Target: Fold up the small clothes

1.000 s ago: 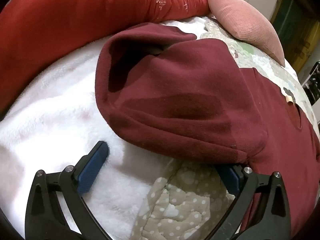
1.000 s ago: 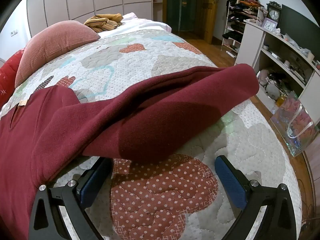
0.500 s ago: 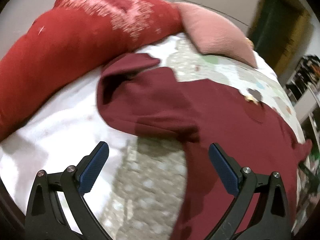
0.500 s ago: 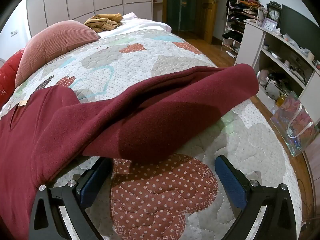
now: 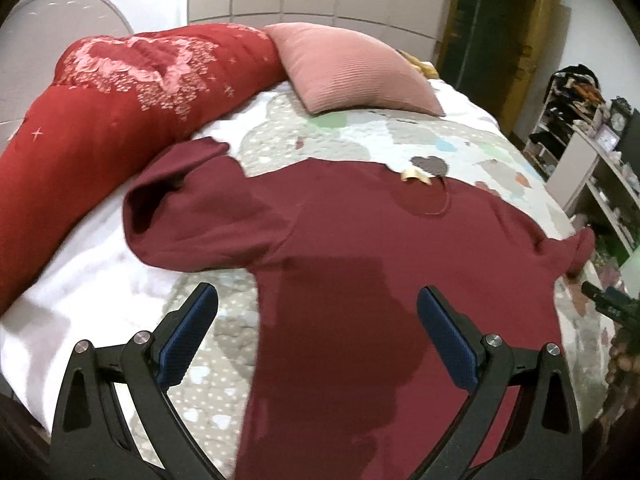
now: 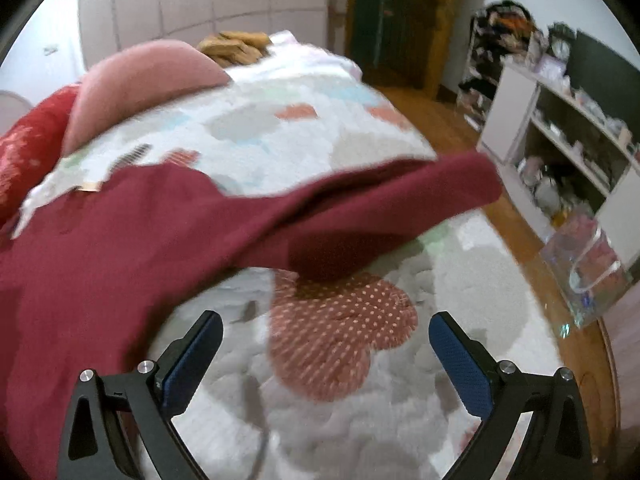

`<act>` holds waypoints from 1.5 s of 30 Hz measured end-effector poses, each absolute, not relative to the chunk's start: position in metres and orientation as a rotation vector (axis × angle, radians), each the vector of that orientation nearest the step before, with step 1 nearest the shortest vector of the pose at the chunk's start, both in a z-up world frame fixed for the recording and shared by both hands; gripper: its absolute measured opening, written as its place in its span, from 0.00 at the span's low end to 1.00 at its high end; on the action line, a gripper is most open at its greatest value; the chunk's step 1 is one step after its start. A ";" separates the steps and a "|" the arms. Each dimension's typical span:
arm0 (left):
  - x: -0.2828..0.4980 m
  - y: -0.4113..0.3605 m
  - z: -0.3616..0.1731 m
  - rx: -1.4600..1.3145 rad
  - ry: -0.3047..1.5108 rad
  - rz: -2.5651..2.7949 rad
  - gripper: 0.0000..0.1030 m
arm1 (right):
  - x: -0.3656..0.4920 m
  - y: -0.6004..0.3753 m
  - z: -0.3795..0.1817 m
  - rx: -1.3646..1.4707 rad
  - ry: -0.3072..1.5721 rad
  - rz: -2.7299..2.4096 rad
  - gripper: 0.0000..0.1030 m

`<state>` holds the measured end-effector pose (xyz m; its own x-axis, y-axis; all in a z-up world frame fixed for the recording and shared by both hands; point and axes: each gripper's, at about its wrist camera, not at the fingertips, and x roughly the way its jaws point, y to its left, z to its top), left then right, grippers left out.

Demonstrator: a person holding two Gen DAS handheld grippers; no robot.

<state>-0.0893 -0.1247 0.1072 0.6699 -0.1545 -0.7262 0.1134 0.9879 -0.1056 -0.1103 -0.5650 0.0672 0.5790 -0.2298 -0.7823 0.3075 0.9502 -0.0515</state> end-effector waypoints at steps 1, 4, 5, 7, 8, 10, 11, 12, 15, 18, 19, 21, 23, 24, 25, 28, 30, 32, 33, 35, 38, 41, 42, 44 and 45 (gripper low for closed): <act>-0.091 -0.128 0.109 -0.055 0.821 -0.159 0.98 | -0.117 -0.559 0.079 0.075 0.877 -0.303 1.00; -0.093 -0.135 0.112 -0.056 0.812 -0.177 0.98 | -0.130 -0.542 0.108 0.039 0.850 -0.261 1.00; -0.094 -0.137 0.113 -0.058 0.812 -0.179 0.98 | -0.132 -0.537 0.114 0.033 0.850 -0.252 1.00; -0.096 -0.140 0.113 -0.067 0.813 -0.190 0.98 | -0.136 -0.523 0.126 0.013 0.833 -0.228 1.00; -0.096 -0.141 0.113 -0.069 0.817 -0.193 0.98 | -0.137 -0.517 0.131 0.005 0.827 -0.216 1.00; -0.097 -0.144 0.114 -0.067 0.820 -0.198 0.98 | -0.138 -0.501 0.136 -0.009 0.824 -0.189 1.00; -0.097 -0.146 0.115 -0.064 0.819 -0.199 0.98 | -0.139 -0.497 0.138 -0.012 0.822 -0.176 1.00; -0.097 -0.148 0.116 -0.061 0.817 -0.198 0.98 | -0.137 -0.488 0.138 -0.017 0.818 -0.163 1.00; -0.097 -0.151 0.117 -0.040 0.808 -0.196 0.98 | -0.132 -0.466 0.137 -0.024 0.812 -0.123 1.00; -0.097 -0.151 0.117 -0.035 0.806 -0.195 0.98 | -0.123 -0.448 0.132 -0.005 0.819 -0.083 1.00; -0.096 -0.151 0.117 -0.037 0.807 -0.197 0.98 | -0.120 -0.442 0.130 0.001 0.820 -0.071 1.00; -0.094 -0.151 0.115 -0.041 0.811 -0.198 0.98 | -0.113 -0.432 0.128 0.001 0.818 -0.062 1.00; -0.092 -0.151 0.112 -0.043 0.812 -0.197 0.98 | -0.108 -0.424 0.126 0.003 0.817 -0.055 1.00; -0.092 -0.150 0.111 -0.044 0.814 -0.196 0.98 | -0.106 -0.421 0.126 0.007 0.817 -0.049 1.00; -0.091 -0.150 0.109 -0.045 0.816 -0.195 0.98 | -0.104 -0.417 0.124 0.013 0.818 -0.043 1.00; -0.089 -0.150 0.103 -0.049 0.821 -0.194 0.98 | -0.098 -0.410 0.120 0.018 0.821 -0.035 1.00; -0.087 -0.150 0.101 -0.045 0.821 -0.191 0.98 | -0.095 -0.407 0.117 0.015 0.827 -0.032 1.00; -0.085 -0.150 0.098 -0.044 0.824 -0.188 0.98 | -0.092 -0.404 0.115 0.011 0.835 -0.029 1.00; -0.084 -0.150 0.097 -0.046 0.826 -0.187 0.98 | -0.090 -0.403 0.113 0.012 0.838 -0.025 1.00; -0.082 -0.149 0.093 -0.049 0.830 -0.185 0.98 | -0.087 -0.400 0.110 0.014 0.846 -0.018 1.00; -0.079 -0.149 0.089 -0.047 0.838 -0.179 0.98 | -0.082 -0.397 0.105 0.015 0.855 -0.011 1.00; -0.075 -0.150 0.085 -0.036 0.842 -0.168 0.98 | -0.077 -0.394 0.101 0.016 0.863 -0.005 1.00; -0.074 -0.151 0.084 -0.032 0.842 -0.168 0.98 | -0.076 -0.393 0.099 0.019 0.867 0.001 1.00; -0.073 -0.152 0.081 -0.021 0.840 -0.176 0.98 | -0.072 -0.391 0.095 0.025 0.875 0.007 1.00; -0.072 -0.153 0.080 -0.020 0.840 -0.181 0.98 | -0.071 -0.390 0.093 0.028 0.877 0.008 1.00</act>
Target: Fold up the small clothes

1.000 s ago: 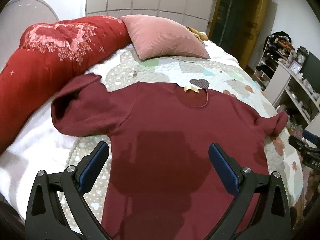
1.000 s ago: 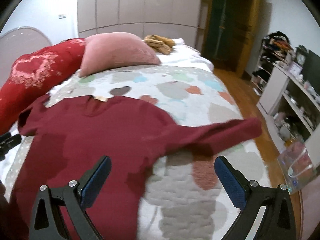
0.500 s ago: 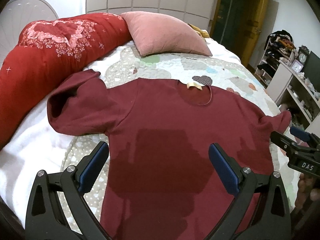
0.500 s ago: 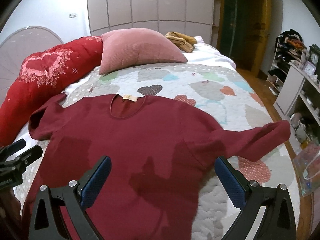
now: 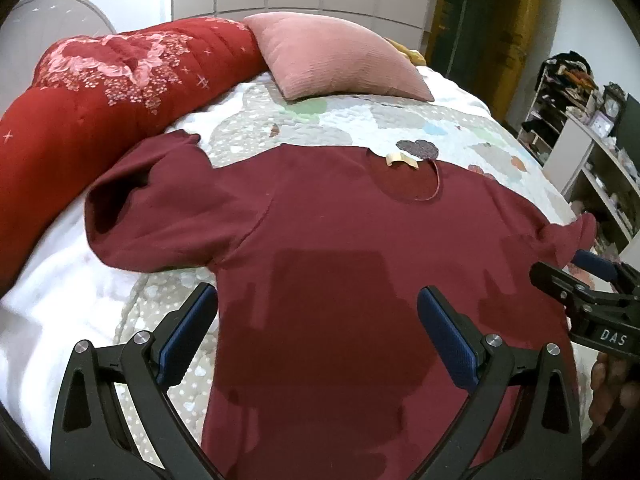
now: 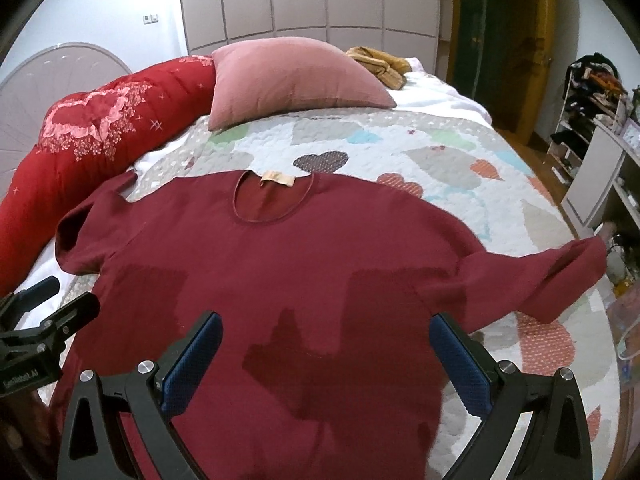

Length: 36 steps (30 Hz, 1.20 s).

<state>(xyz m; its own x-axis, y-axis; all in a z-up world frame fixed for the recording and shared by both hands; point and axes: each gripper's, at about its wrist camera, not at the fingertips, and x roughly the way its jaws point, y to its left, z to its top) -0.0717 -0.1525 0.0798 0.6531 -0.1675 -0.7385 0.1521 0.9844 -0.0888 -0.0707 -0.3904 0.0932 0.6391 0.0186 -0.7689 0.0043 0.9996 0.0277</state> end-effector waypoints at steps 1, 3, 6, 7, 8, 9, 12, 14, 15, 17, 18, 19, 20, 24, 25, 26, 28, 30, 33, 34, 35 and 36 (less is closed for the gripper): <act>-0.070 -0.152 0.078 -0.023 0.843 -0.191 0.98 | -0.069 -0.390 0.091 0.032 0.880 0.010 1.00; -0.068 -0.151 0.075 -0.038 0.850 -0.204 0.98 | -0.066 -0.388 0.088 0.038 0.887 0.014 1.00; -0.062 -0.147 0.071 -0.054 0.865 -0.201 0.98 | -0.061 -0.385 0.082 0.042 0.899 0.026 1.00; -0.060 -0.146 0.069 -0.052 0.868 -0.193 0.98 | -0.060 -0.383 0.081 0.042 0.902 0.029 1.00; -0.059 -0.145 0.068 -0.050 0.870 -0.186 0.98 | -0.059 -0.382 0.080 0.041 0.904 0.032 1.00; -0.057 -0.143 0.067 -0.048 0.871 -0.179 0.98 | -0.057 -0.381 0.078 0.040 0.907 0.036 1.00; -0.053 -0.138 0.065 -0.055 0.875 -0.165 0.98 | -0.052 -0.375 0.074 0.030 0.914 0.046 1.00; -0.050 -0.134 0.064 -0.061 0.875 -0.155 0.98 | -0.049 -0.370 0.073 0.027 0.914 0.051 1.00; -0.049 -0.133 0.064 -0.063 0.876 -0.152 0.98 | -0.047 -0.368 0.072 0.026 0.914 0.054 1.00; -0.047 -0.130 0.062 -0.063 0.878 -0.144 0.98 | -0.044 -0.365 0.071 0.025 0.916 0.059 1.00; -0.046 -0.129 0.062 -0.063 0.879 -0.140 0.98 | -0.043 -0.362 0.071 0.024 0.915 0.060 1.00; -0.046 -0.128 0.062 -0.063 0.880 -0.137 0.98 | -0.042 -0.360 0.071 0.021 0.915 0.060 1.00; -0.045 -0.126 0.061 -0.064 0.880 -0.134 0.98 | -0.041 -0.359 0.070 0.018 0.915 0.060 1.00; -0.042 -0.121 0.062 -0.055 0.876 -0.122 0.98 | -0.037 -0.351 0.067 0.005 0.921 0.065 1.00; -0.041 -0.119 0.063 -0.054 0.873 -0.117 0.98 | -0.037 -0.350 0.067 0.003 0.922 0.065 1.00; -0.041 -0.117 0.063 -0.054 0.872 -0.111 0.98 | -0.036 -0.349 0.066 0.001 0.922 0.065 1.00; -0.039 -0.110 0.064 -0.058 0.870 -0.098 0.98 | -0.034 -0.346 0.065 0.003 0.924 0.070 1.00; -0.037 -0.103 0.065 -0.060 0.869 -0.084 0.98 | -0.033 -0.344 0.064 0.005 0.926 0.075 1.00; -0.033 -0.084 0.071 -0.044 0.848 -0.036 0.98 | -0.030 -0.338 0.063 0.003 0.928 0.085 1.00; -0.031 -0.075 0.073 -0.047 0.840 -0.018 0.98 | -0.029 -0.336 0.062 0.000 0.928 0.090 1.00; -0.030 -0.068 0.075 -0.052 0.835 -0.002 0.98 | -0.029 -0.334 0.062 -0.003 0.929 0.093 1.00; -0.027 -0.055 0.077 -0.061 0.831 0.028 0.98 | -0.028 -0.333 0.062 -0.006 0.928 0.098 1.00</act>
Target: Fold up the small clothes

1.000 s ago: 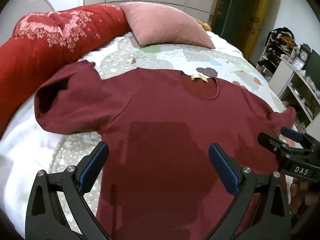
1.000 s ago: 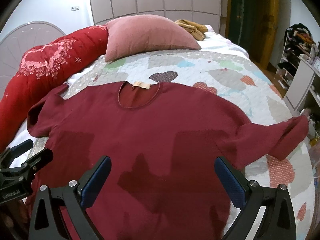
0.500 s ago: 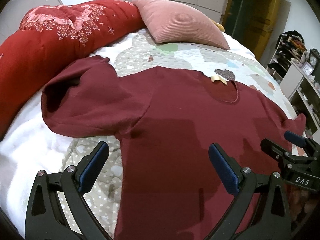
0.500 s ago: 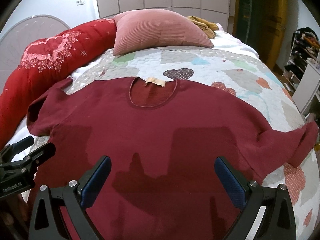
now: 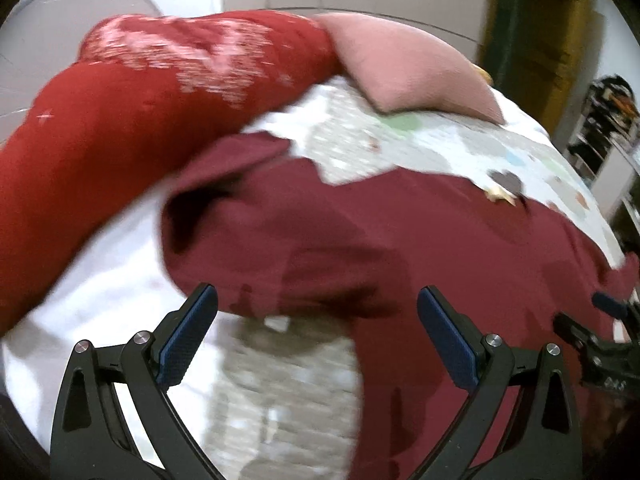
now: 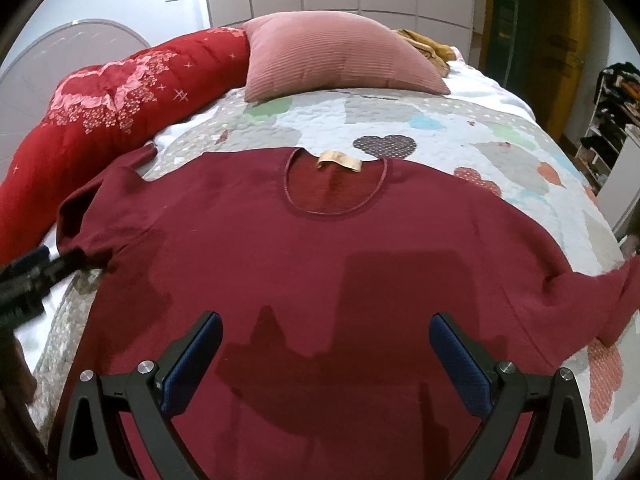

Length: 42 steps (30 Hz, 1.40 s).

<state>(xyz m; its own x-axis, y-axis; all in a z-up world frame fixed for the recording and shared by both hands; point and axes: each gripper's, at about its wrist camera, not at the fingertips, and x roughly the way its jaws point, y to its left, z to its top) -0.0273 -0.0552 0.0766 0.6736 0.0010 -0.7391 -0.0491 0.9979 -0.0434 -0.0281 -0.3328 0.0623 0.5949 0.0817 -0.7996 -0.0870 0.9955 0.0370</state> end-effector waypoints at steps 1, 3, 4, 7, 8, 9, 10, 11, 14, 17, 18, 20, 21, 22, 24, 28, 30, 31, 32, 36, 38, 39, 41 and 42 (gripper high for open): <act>-0.026 -0.047 0.077 -0.067 0.830 0.048 0.98 | -0.027 -0.331 0.062 -0.009 0.927 0.103 1.00; -0.020 -0.029 0.080 -0.083 0.826 0.087 0.98 | -0.026 -0.328 0.061 -0.013 0.928 0.107 1.00; -0.015 -0.020 0.080 -0.082 0.824 0.105 0.98 | -0.025 -0.327 0.060 -0.012 0.931 0.109 1.00; 0.001 -0.001 0.078 -0.058 0.829 0.169 0.98 | -0.022 -0.324 0.056 -0.009 0.943 0.114 1.00; 0.006 0.006 0.076 -0.059 0.831 0.182 0.98 | -0.021 -0.323 0.054 -0.009 0.947 0.116 1.00; 0.012 0.012 0.075 -0.061 0.833 0.196 0.98 | -0.020 -0.322 0.053 -0.010 0.952 0.117 1.00; 0.019 0.018 0.072 -0.061 0.837 0.209 0.98 | -0.019 -0.321 0.051 -0.011 0.958 0.118 1.00; 0.027 0.023 0.069 -0.056 0.844 0.222 0.98 | -0.019 -0.321 0.050 -0.011 0.961 0.122 1.00; 0.048 0.031 0.058 -0.017 0.878 0.245 0.98 | -0.016 -0.318 0.048 -0.018 0.968 0.127 1.00; 0.065 0.036 0.046 0.027 0.907 0.260 0.98 | -0.014 -0.316 0.046 -0.017 0.972 0.132 1.00; 0.071 0.037 0.043 0.034 0.916 0.263 0.98 | -0.013 -0.315 0.046 -0.015 0.974 0.135 1.00; 0.078 0.042 0.037 0.020 0.929 0.257 0.83 | -0.010 -0.313 0.044 -0.016 0.980 0.143 1.00; 0.082 0.045 0.034 0.002 0.942 0.248 0.75 | -0.010 -0.312 0.044 -0.020 0.981 0.146 1.00; 0.086 0.048 0.030 -0.029 0.955 0.229 0.53 | -0.009 -0.310 0.043 -0.024 0.982 0.146 1.00; 0.091 0.051 0.026 -0.081 0.977 0.194 0.21 | -0.008 -0.309 0.042 -0.026 0.985 0.148 1.00; 0.085 0.050 0.039 -0.121 0.954 0.165 0.09 | -0.006 -0.311 0.041 -0.013 0.990 0.146 1.00; 0.080 0.046 0.052 -0.150 0.929 0.130 0.08 | -0.006 -0.312 0.041 -0.007 0.986 0.146 1.00; 0.078 0.043 0.062 -0.164 0.915 0.111 0.08 | -0.006 -0.314 0.042 -0.003 0.984 0.145 1.00; 0.076 0.040 0.070 -0.175 0.906 0.092 0.08 | -0.006 -0.315 0.043 0.000 0.984 0.143 1.00; 0.068 0.016 0.111 -0.236 0.856 -0.033 0.08 | -0.007 -0.325 0.048 0.026 0.973 0.135 1.00; 0.059 -0.002 0.134 -0.246 0.821 -0.105 0.08 | -0.008 -0.332 0.054 0.052 0.960 0.122 1.00; 0.054 -0.015 0.146 -0.253 0.802 -0.151 0.08 | -0.009 -0.338 0.058 0.069 0.952 0.118 1.00; 0.048 -0.036 0.162 -0.262 0.779 -0.223 0.08 | -0.010 -0.345 0.063 0.087 0.941 0.112 1.00; 0.045 -0.048 0.169 -0.260 0.767 -0.256 0.08 | -0.011 -0.349 0.066 0.094 0.934 0.104 1.00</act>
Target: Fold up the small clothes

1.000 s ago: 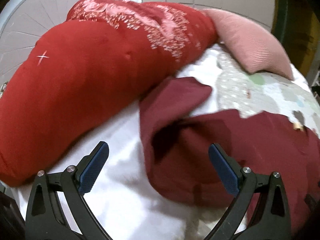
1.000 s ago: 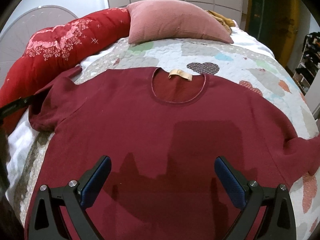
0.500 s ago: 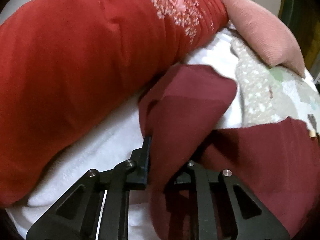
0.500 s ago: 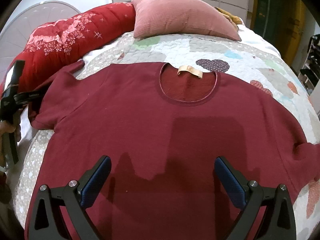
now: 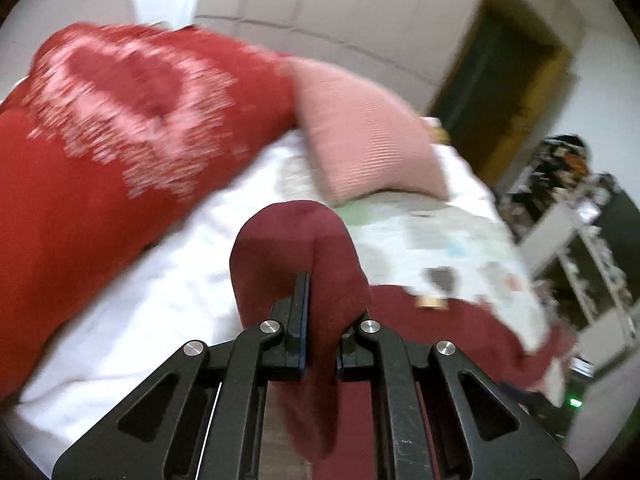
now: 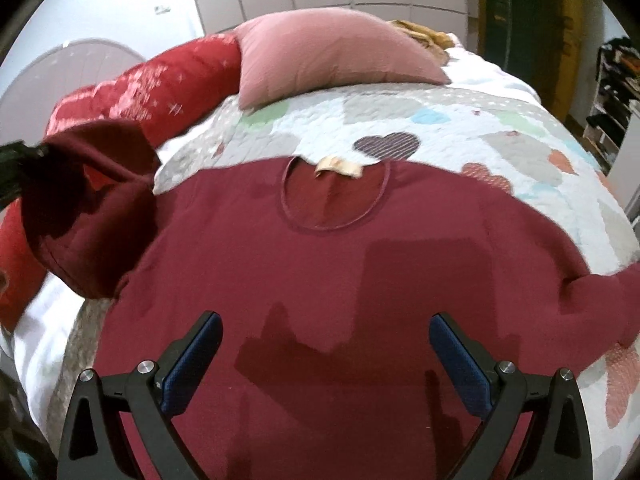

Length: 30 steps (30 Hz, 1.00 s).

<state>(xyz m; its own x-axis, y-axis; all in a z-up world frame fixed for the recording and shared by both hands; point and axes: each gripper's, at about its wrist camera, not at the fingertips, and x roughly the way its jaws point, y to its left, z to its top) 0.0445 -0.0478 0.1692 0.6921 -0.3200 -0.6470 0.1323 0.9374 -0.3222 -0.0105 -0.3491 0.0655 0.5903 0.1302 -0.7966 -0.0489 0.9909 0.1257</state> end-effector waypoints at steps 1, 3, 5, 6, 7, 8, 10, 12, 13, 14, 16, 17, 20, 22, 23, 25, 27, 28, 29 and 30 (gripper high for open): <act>0.039 -0.060 0.175 -0.250 0.755 -0.286 0.08 | -0.011 -0.355 0.069 0.101 0.925 0.094 1.00; 0.031 -0.082 0.180 -0.234 0.744 -0.337 0.08 | -0.013 -0.364 0.075 0.116 0.909 0.079 1.00; 0.023 -0.103 0.171 -0.217 0.765 -0.384 0.08 | -0.015 -0.374 0.079 0.137 0.897 0.066 1.00; 0.019 -0.113 0.163 -0.196 0.781 -0.401 0.08 | -0.015 -0.380 0.079 0.149 0.894 0.058 1.00; 0.014 -0.124 0.150 -0.171 0.798 -0.410 0.08 | -0.015 -0.387 0.079 0.161 0.894 0.047 1.00; 0.008 -0.134 0.139 -0.146 0.813 -0.413 0.08 | -0.015 -0.393 0.079 0.170 0.895 0.037 1.00; 0.000 -0.155 0.109 -0.092 0.871 -0.436 0.08 | -0.015 -0.407 0.075 0.193 0.903 0.013 1.00; -0.006 -0.167 0.084 -0.072 0.923 -0.443 0.08 | -0.016 -0.418 0.070 0.232 0.920 -0.002 1.00; -0.008 -0.172 0.071 -0.059 0.948 -0.442 0.08 | -0.017 -0.424 0.066 0.257 0.927 -0.005 1.00; -0.010 -0.175 0.065 -0.049 0.960 -0.437 0.08 | -0.018 -0.428 0.064 0.269 0.930 -0.003 1.00; -0.013 -0.177 0.056 -0.028 0.968 -0.423 0.08 | -0.018 -0.430 0.060 0.283 0.945 0.012 1.00; -0.014 -0.177 0.055 -0.026 0.968 -0.419 0.08 | -0.017 -0.428 0.058 0.278 0.948 0.024 1.00; -0.012 -0.171 0.058 -0.048 0.971 -0.417 0.08 | -0.013 -0.416 0.059 0.270 0.935 0.092 0.89; -0.012 -0.168 0.057 -0.052 0.973 -0.414 0.08 | -0.004 -0.401 0.059 0.253 0.938 0.147 0.83; -0.012 -0.168 0.055 -0.050 0.973 -0.414 0.08 | 0.001 -0.393 0.058 0.240 0.945 0.161 0.82; -0.013 -0.169 0.054 -0.042 0.969 -0.413 0.08 | 0.010 -0.380 0.055 0.217 0.959 0.184 0.79; -0.015 -0.169 0.053 -0.035 0.966 -0.411 0.08 | 0.020 -0.366 0.047 0.193 0.984 0.207 0.73; -0.015 -0.169 0.053 -0.035 0.965 -0.410 0.08 | 0.024 -0.360 0.043 0.173 0.997 0.203 0.65; -0.015 -0.168 0.052 -0.039 0.965 -0.409 0.08 | 0.026 -0.355 0.040 0.138 0.993 0.188 0.58; -0.015 -0.169 0.052 -0.040 0.968 -0.410 0.08 | 0.027 -0.350 0.039 0.089 0.973 0.174 0.52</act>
